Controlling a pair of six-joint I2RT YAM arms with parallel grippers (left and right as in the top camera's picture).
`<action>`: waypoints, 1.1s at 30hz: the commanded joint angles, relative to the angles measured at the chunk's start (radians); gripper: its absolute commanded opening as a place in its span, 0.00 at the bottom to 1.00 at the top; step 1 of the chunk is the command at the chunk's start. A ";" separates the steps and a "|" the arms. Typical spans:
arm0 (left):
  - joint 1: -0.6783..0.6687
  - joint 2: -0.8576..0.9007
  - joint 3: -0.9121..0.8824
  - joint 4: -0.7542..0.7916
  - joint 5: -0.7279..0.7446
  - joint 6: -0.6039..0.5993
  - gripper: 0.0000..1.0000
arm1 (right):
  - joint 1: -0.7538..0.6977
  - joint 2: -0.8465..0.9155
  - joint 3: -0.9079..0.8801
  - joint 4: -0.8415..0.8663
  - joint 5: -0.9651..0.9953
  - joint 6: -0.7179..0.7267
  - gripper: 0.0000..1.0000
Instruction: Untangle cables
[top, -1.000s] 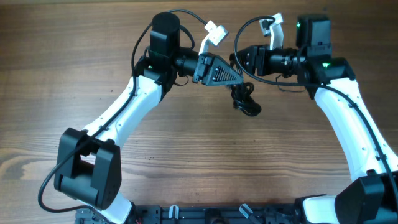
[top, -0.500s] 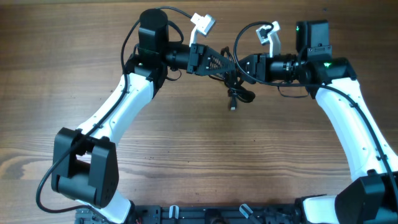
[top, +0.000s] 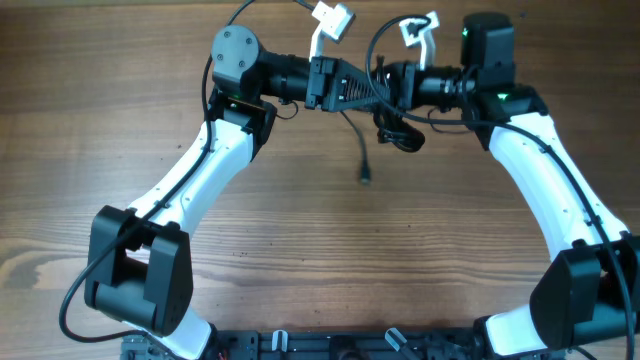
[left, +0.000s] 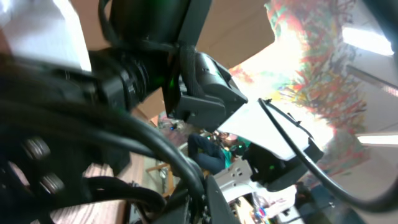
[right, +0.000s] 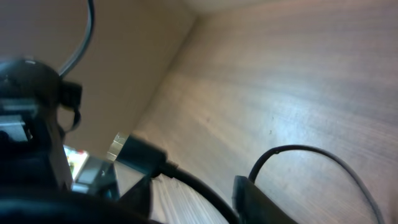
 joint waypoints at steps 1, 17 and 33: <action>-0.006 -0.025 0.013 0.017 0.066 -0.073 0.04 | -0.100 0.008 0.014 0.036 0.339 0.196 0.18; 0.093 0.002 -0.030 -0.544 -0.012 0.452 0.04 | -0.493 -0.146 0.014 -0.212 -0.077 0.111 0.05; 0.119 0.002 -0.030 -1.387 -0.970 0.853 0.04 | 0.116 -0.063 0.014 -0.653 0.770 0.161 0.05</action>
